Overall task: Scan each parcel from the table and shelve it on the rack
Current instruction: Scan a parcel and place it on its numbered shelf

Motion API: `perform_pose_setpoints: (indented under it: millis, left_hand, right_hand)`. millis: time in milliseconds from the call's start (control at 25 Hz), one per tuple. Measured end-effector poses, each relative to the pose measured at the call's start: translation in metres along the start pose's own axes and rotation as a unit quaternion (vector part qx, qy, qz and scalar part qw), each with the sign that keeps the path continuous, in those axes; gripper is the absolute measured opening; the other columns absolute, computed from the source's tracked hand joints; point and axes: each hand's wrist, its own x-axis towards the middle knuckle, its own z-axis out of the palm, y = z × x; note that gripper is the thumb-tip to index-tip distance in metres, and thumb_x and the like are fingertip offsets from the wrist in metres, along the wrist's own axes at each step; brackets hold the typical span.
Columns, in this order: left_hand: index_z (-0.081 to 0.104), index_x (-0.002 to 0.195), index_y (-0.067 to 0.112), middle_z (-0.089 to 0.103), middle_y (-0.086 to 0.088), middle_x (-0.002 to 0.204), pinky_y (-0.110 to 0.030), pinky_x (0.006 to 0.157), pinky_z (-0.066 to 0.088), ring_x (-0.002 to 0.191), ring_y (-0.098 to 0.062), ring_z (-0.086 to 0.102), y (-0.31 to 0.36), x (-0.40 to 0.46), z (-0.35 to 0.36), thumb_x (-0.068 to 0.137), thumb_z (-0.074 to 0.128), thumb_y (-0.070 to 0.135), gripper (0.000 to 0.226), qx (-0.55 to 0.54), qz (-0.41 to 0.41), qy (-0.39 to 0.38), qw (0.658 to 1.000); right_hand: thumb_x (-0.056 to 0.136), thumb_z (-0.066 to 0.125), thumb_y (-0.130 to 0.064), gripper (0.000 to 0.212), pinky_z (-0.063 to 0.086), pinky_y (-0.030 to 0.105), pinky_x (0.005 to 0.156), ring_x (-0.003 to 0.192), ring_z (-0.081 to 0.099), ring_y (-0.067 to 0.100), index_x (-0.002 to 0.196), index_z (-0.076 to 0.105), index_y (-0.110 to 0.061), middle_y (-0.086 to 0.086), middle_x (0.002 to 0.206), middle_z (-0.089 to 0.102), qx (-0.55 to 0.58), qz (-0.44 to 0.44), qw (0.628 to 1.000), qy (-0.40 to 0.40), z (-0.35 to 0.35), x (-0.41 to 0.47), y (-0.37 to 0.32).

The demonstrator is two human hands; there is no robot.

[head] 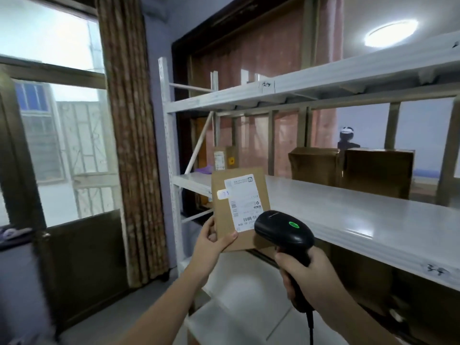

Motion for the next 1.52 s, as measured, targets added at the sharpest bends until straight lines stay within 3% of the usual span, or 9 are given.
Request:
perform_pose_setpoints:
  millis: [280, 480, 640, 800, 1000, 1200, 1320, 1400, 1520]
  left_hand:
    - [0.044, 0.153, 0.024, 0.068, 0.004, 0.127, -0.026, 0.091, 0.057, 0.110, -0.009, 0.070, -0.025, 0.130, -0.066, 0.074, 0.086, 0.035, 0.090, 0.001, 0.014, 0.059, 0.998]
    - [0.049, 0.147, 0.026, 0.071, -0.002, 0.126, -0.039, 0.102, 0.057, 0.109, -0.014, 0.073, -0.040, 0.220, -0.097, 0.073, 0.093, 0.038, 0.087, -0.010, -0.004, 0.063, 0.998]
    - [0.055, 0.136, 0.034, 0.071, -0.002, 0.122, -0.039, 0.099, 0.058, 0.110, -0.018, 0.072, -0.058, 0.283, -0.115, 0.069, 0.091, 0.039, 0.076, -0.018, -0.011, 0.045, 0.999]
    - [0.053, 0.134, 0.031, 0.073, -0.006, 0.124, -0.039, 0.091, 0.062, 0.110, -0.023, 0.074, -0.070, 0.357, -0.134, 0.074, 0.092, 0.034, 0.072, -0.060, -0.015, -0.012, 0.998]
    - [0.048, 0.142, 0.021, 0.072, -0.003, 0.124, -0.030, 0.084, 0.062, 0.111, -0.021, 0.073, -0.084, 0.435, -0.132, 0.083, 0.086, 0.017, 0.070, -0.056, -0.002, -0.092, 0.994]
    - [0.034, 0.153, 0.032, 0.063, 0.005, 0.137, -0.044, 0.102, 0.057, 0.123, -0.018, 0.065, -0.099, 0.500, -0.114, 0.062, 0.094, 0.038, 0.110, 0.003, -0.010, -0.228, 0.974]
    - [0.020, 0.156, 0.039, 0.055, 0.007, 0.144, -0.045, 0.105, 0.055, 0.129, -0.016, 0.060, -0.106, 0.535, -0.106, 0.058, 0.101, 0.035, 0.127, 0.066, -0.005, -0.310, 0.948]
    - [0.013, 0.160, 0.034, 0.053, 0.004, 0.146, -0.045, 0.109, 0.051, 0.131, -0.018, 0.056, -0.111, 0.556, -0.096, 0.060, 0.101, 0.026, 0.134, 0.081, -0.005, -0.326, 0.942]
    - [0.005, 0.162, 0.023, 0.049, -0.003, 0.152, -0.036, 0.103, 0.052, 0.132, -0.021, 0.054, -0.121, 0.583, -0.082, 0.070, 0.094, 0.001, 0.130, 0.075, -0.018, -0.310, 0.947]
  right_hand:
    - [0.096, 0.060, -0.018, 0.041, 0.042, 0.040, 0.051, 0.048, 0.043, 0.032, 0.062, 0.052, 0.004, 0.021, 0.052, 0.048, -0.008, -0.044, 0.998, -0.039, 0.036, 0.148, 0.014]
    - [0.093, 0.062, -0.019, 0.033, 0.048, 0.036, 0.055, 0.047, 0.050, 0.027, 0.074, 0.058, 0.007, 0.018, 0.054, 0.054, -0.030, -0.053, 0.997, -0.044, 0.057, 0.242, 0.020]
    - [0.093, 0.062, -0.018, 0.034, 0.046, 0.034, 0.052, 0.045, 0.049, 0.026, 0.070, 0.057, 0.007, 0.017, 0.052, 0.054, -0.049, -0.041, 0.998, -0.015, 0.079, 0.297, 0.024]
    - [0.093, 0.060, -0.016, 0.036, 0.041, 0.032, 0.051, 0.044, 0.046, 0.026, 0.069, 0.053, 0.009, 0.019, 0.051, 0.052, -0.057, -0.016, 0.997, 0.044, 0.110, 0.343, 0.030]
    - [0.091, 0.062, -0.016, 0.029, 0.043, 0.039, 0.052, 0.046, 0.046, 0.028, 0.080, 0.055, 0.010, 0.023, 0.052, 0.049, -0.046, -0.028, 0.991, 0.122, 0.143, 0.386, 0.032]
    - [0.092, 0.063, -0.017, 0.035, 0.040, 0.043, 0.053, 0.045, 0.044, 0.030, 0.077, 0.053, 0.013, 0.024, 0.051, 0.048, -0.056, -0.012, 0.981, 0.185, 0.153, 0.419, 0.030]
    - [0.092, 0.062, -0.015, 0.033, 0.042, 0.038, 0.052, 0.045, 0.046, 0.028, 0.082, 0.054, 0.015, 0.021, 0.051, 0.049, -0.064, 0.003, 0.975, 0.213, 0.149, 0.429, 0.030]
    - [0.092, 0.061, -0.015, 0.032, 0.043, 0.037, 0.053, 0.046, 0.047, 0.028, 0.084, 0.054, 0.016, 0.020, 0.053, 0.050, -0.075, 0.002, 0.971, 0.229, 0.145, 0.435, 0.032]
    - [0.092, 0.062, -0.017, 0.035, 0.042, 0.043, 0.056, 0.050, 0.044, 0.033, 0.079, 0.053, 0.014, 0.022, 0.054, 0.051, -0.079, 0.016, 0.968, 0.239, 0.144, 0.443, 0.035]
